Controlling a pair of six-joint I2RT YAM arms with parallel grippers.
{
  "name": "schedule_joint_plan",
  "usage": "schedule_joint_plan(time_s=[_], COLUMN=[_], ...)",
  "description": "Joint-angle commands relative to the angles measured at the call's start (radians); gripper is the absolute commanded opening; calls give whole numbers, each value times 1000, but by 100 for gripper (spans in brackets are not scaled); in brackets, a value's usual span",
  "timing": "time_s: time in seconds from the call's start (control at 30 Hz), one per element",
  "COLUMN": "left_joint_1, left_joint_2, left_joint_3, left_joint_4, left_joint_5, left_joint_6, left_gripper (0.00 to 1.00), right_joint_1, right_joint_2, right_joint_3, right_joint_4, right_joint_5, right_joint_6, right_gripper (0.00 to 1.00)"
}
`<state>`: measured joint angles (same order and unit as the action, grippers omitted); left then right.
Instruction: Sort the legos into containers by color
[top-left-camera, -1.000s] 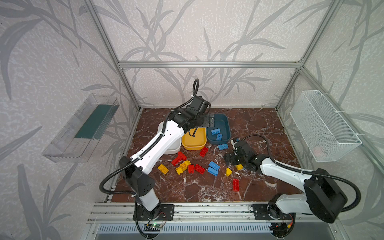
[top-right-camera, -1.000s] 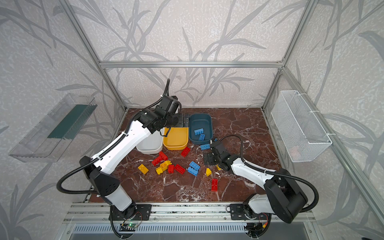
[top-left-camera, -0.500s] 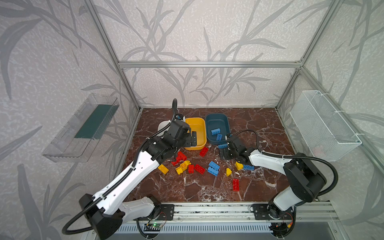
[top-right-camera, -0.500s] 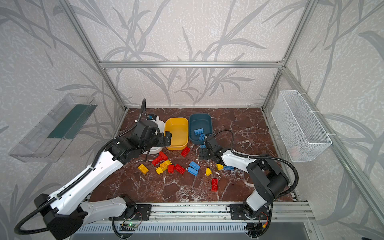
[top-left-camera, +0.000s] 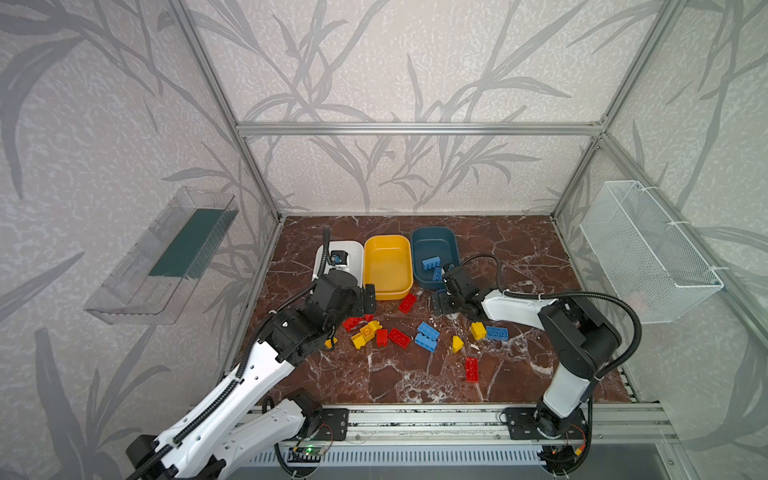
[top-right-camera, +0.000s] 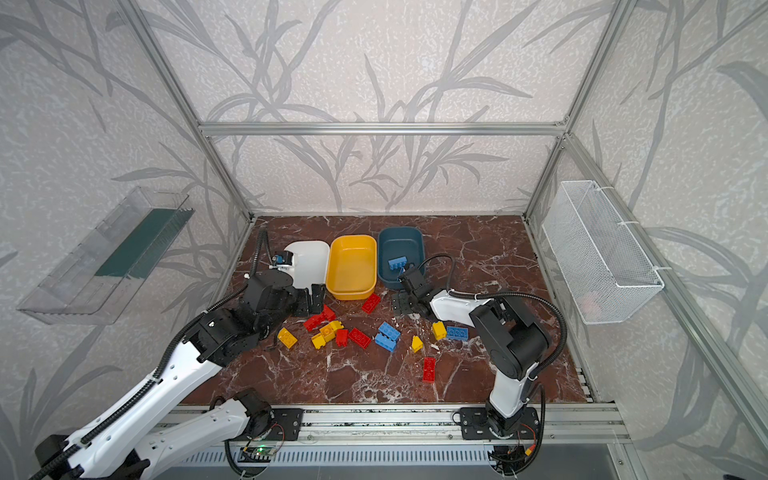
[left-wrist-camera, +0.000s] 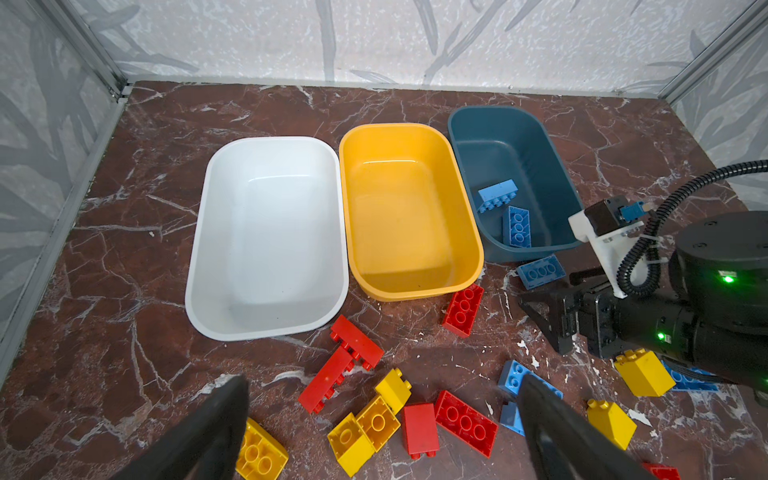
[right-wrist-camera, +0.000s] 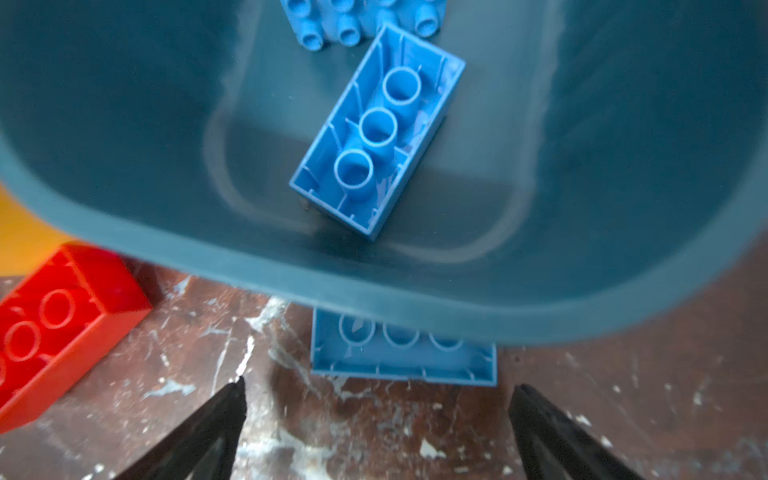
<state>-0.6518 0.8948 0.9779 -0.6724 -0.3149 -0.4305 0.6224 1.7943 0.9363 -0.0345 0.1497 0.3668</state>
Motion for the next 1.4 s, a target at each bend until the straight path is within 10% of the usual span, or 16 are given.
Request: schedule_joint_plan(time_s=[0.0,0.4,0.9,1.37], left_joint_1=[1,2,3,3], left_joint_2=[-9,4,1,-45], left_joint_3=[-8,-13,-15,-27], left_joint_4=[41,40,37,34], left_joint_5=[-24,-33,-32,-59], left_joint_6=[25,33,34,39], left_gripper=[99,99,99,99], right_joint_1=[-14,-19,-18,-6], right_joint_2=[25,99,84,-54], right_joint_3=[37,107,100,43], right_joint_4=[-11,-38,-66,-100], right_joint_5=[6,10,8,14], right_joint_6=[-9,-14,-9,-5], right_gripper=[99,97,62,54])
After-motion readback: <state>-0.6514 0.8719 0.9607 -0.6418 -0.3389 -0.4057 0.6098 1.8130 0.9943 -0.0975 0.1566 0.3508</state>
